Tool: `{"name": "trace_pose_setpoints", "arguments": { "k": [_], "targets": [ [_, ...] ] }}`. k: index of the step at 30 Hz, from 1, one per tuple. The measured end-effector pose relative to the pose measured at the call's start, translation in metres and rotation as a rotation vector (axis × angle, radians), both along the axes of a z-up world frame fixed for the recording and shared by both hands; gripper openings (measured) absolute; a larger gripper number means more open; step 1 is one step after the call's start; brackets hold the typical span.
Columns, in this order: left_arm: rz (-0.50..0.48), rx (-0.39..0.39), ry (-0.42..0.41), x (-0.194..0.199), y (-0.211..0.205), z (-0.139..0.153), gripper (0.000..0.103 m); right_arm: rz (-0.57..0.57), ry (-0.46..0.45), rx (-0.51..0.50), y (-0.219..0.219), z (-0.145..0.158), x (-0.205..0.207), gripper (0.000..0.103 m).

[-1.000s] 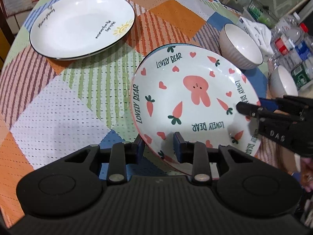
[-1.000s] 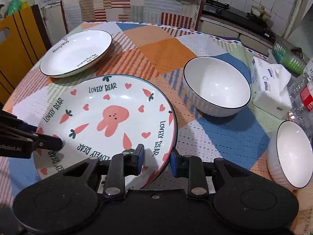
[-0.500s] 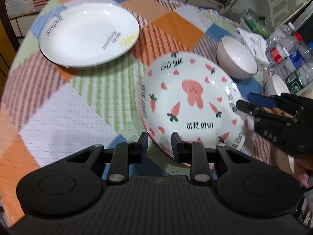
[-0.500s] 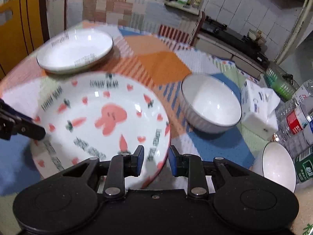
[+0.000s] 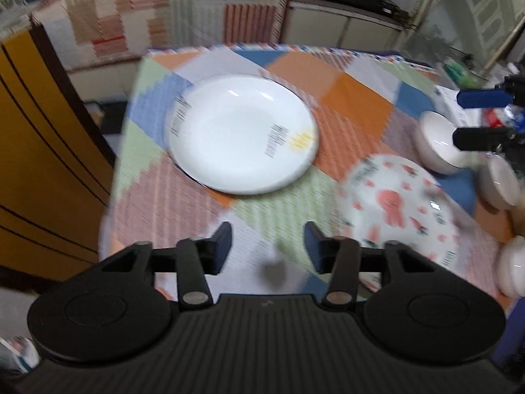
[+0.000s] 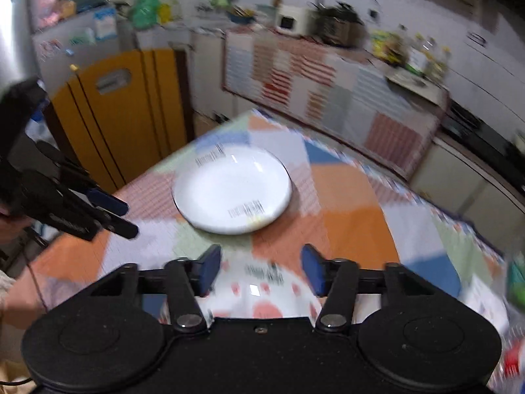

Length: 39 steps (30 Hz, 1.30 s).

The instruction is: Organize plates and bowls

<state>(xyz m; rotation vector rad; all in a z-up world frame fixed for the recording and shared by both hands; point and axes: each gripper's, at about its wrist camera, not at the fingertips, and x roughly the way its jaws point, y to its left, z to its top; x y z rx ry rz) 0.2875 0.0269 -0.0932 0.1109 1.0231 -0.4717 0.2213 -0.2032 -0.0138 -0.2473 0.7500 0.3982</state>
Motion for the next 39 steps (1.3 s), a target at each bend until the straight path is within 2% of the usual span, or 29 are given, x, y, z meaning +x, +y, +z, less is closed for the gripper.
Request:
{"name": "trace_pose_setpoints", "arguments": {
  "k": [3, 6, 10, 13, 15, 18, 21, 23, 26, 30, 34, 35, 39],
  "targets": [
    [0.006, 0.03, -0.038, 0.014, 0.009, -0.002, 0.054, 0.016, 0.011, 0.061, 0.001, -0.004, 0.028, 0.066],
    [0.006, 0.032, -0.046, 0.029, 0.018, -0.012, 0.06, -0.01, 0.012, 0.133, 0.004, -0.021, 0.055, 0.067],
    [0.021, 0.054, -0.084, 0.046, 0.026, -0.029, 0.062, -0.055, 0.105, 0.232, 0.005, -0.056, 0.096, 0.067],
    [0.081, 0.074, -0.108, 0.058, 0.031, -0.044, 0.062, -0.124, 0.183, 0.239, 0.008, -0.082, 0.121, 0.067],
    [0.111, 0.037, -0.092, 0.068, 0.037, -0.054, 0.062, -0.161, 0.204, 0.24, 0.009, -0.097, 0.131, 0.067],
    [0.147, -0.023, -0.062, 0.081, 0.046, -0.067, 0.062, -0.192, 0.236, 0.3, 0.006, -0.116, 0.143, 0.067],
    [0.159, -0.052, -0.085, 0.09, 0.048, -0.077, 0.061, -0.226, 0.262, 0.351, 0.004, -0.13, 0.153, 0.067],
    [0.156, -0.061, -0.103, 0.095, 0.048, -0.084, 0.061, -0.288, 0.315, 0.43, 0.0, -0.141, 0.159, 0.067],
    [0.149, -0.089, -0.087, 0.103, 0.046, -0.095, 0.06, -0.36, 0.376, 0.553, -0.004, -0.157, 0.167, 0.065],
    [0.116, -0.071, -0.069, 0.111, 0.038, -0.108, 0.053, -0.365, 0.363, 0.601, -0.004, -0.165, 0.169, 0.058],
    [0.098, -0.124, -0.048, 0.116, 0.036, -0.115, 0.029, -0.31, 0.319, 0.538, 0.003, -0.166, 0.169, 0.04],
    [0.098, -0.141, -0.039, 0.117, 0.035, -0.115, 0.025, -0.298, 0.3, 0.521, 0.005, -0.165, 0.168, 0.039],
    [0.12, -0.134, -0.047, 0.116, 0.032, -0.116, 0.025, -0.264, 0.244, 0.461, 0.001, -0.167, 0.167, 0.019]
  ]
}}
